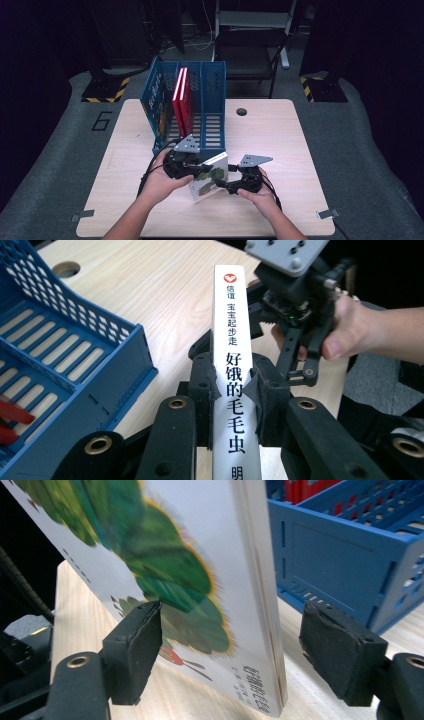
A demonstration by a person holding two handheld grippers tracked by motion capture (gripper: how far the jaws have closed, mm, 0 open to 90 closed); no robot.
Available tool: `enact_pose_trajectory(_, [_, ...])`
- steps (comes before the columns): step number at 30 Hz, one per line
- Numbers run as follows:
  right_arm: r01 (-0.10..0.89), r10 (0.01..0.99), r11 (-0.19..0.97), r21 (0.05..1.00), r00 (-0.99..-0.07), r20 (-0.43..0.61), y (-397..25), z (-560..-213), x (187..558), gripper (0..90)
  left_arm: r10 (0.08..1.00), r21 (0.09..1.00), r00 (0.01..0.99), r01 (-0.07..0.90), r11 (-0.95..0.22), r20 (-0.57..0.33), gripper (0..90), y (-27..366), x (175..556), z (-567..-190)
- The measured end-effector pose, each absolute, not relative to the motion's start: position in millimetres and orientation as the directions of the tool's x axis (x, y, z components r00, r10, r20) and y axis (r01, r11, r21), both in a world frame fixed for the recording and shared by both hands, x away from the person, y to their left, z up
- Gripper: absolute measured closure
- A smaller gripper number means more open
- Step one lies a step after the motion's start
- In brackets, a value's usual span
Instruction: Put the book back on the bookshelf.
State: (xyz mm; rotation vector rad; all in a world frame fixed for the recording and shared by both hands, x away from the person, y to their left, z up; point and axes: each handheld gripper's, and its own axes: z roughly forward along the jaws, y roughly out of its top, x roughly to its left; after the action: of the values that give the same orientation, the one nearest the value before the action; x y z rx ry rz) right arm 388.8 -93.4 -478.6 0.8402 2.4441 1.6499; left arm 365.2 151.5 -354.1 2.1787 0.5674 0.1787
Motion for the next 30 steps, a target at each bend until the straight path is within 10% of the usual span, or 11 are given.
enact_pose_trajectory(30, [0.344, 0.313, 0.371, 0.863, -0.921, 0.232, -86, -472, 382, 60.4, 0.399, 0.784, 0.912, 0.314, -0.535, -0.093, 62.2, 182, 363, -365])
